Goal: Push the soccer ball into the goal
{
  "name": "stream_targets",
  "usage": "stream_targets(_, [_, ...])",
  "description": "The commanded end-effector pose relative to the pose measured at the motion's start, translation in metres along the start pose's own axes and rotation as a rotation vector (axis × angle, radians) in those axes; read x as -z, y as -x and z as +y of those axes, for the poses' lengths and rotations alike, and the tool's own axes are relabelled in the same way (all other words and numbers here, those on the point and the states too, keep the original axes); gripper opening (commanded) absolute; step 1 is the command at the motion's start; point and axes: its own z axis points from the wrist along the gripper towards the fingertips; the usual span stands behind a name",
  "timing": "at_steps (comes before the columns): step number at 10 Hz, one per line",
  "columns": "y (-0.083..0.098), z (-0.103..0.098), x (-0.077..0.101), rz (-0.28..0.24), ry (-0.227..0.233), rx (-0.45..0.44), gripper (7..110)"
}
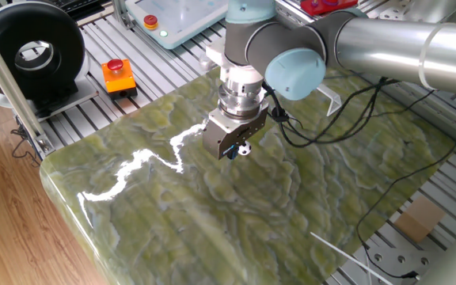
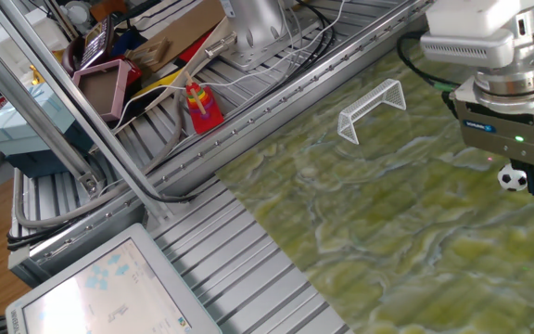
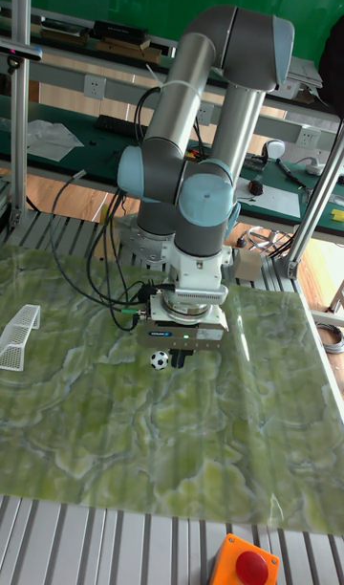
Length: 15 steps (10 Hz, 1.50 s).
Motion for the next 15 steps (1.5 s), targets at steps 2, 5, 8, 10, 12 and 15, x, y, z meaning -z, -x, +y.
stream_targets(2, [0.024, 0.102, 0.032, 0.009, 0.382, -0.249, 7])
stream_targets(5, [0.03, 0.134, 0.047, 0.044, 0.49, -0.345, 7])
stream_targets(8, [0.036, 0.13, 0.037, 0.032, 0.372, -0.344, 7])
stream_targets(10, [0.026, 0.051, 0.017, 0.023, -0.042, -0.166, 7])
stream_targets(12, [0.033, 0.074, 0.021, 0.003, 0.019, -0.179, 7])
stream_targets(15, [0.048, 0.081, 0.022, -0.035, 0.065, -0.182, 7])
